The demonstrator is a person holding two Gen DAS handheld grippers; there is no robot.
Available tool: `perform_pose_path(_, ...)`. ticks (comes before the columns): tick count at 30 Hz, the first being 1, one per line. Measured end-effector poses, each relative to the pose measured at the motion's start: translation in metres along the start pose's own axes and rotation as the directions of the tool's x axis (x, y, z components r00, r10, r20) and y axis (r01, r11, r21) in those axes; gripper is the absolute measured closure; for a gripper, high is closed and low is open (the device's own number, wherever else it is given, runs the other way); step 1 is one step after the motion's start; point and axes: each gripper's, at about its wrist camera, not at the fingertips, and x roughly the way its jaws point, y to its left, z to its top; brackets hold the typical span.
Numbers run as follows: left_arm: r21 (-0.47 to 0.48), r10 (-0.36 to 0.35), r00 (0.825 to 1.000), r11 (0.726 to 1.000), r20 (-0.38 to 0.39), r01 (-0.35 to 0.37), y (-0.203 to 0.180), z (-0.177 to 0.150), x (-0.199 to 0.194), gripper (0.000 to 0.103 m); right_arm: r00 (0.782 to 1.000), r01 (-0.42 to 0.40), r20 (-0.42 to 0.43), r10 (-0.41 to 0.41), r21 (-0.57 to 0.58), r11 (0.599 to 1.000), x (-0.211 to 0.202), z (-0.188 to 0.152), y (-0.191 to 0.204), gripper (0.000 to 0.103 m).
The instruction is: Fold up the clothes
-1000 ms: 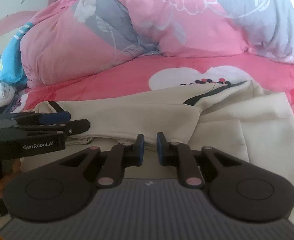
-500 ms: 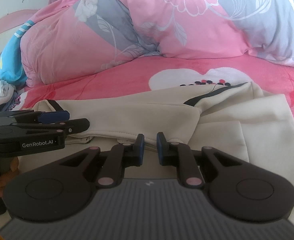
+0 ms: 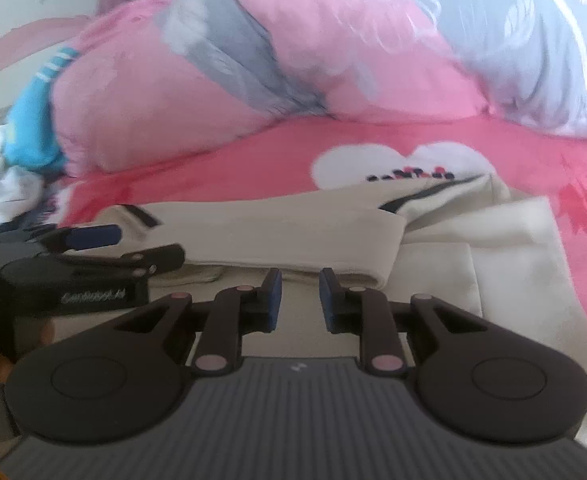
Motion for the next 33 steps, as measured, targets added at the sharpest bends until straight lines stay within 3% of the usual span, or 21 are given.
perform_pose_path(7, -0.085, -0.055, 0.997, 0.995, -0.055, 0.05, 0.004, -0.026, -0.07, 0.016, 0.997, -0.07, 0.009, 0.07, 0.012, 0.997, -0.075, -0.034, 0.033, 0.072)
perform_pose_path(11, -0.177, -0.113, 0.993, 0.978, -0.027, 0.107, 0.011, -0.054, -0.117, 0.016, 0.994, -0.111, 0.022, 0.11, 0.011, 0.994, -0.117, -0.072, 0.055, 0.068)
perform_pose_path(14, -0.194, -0.136, 0.991, 0.972, -0.009, 0.132, 0.012, -0.076, -0.149, 0.016, 0.992, -0.118, 0.037, 0.118, 0.013, 0.993, -0.143, -0.102, 0.07, 0.062)
perform_pose_path(19, -0.159, -0.113, 0.994, 0.981, -0.011, 0.11, 0.005, -0.115, -0.189, 0.016, 0.993, -0.108, 0.058, 0.106, 0.031, 0.994, -0.171, -0.143, 0.089, 0.062)
perform_pose_path(28, -0.157, -0.069, 0.995, 0.986, -0.068, 0.057, 0.002, -0.181, -0.226, 0.016, 0.996, -0.05, 0.074, 0.046, 0.051, 0.997, -0.192, -0.191, 0.106, 0.06)
perform_pose_path(33, -0.122, -0.033, 0.999, 0.992, -0.03, 0.029, 0.001, -0.201, -0.247, 0.016, 0.993, -0.008, 0.116, 0.004, 0.028, 1.0, -0.2, -0.218, 0.112, 0.059)
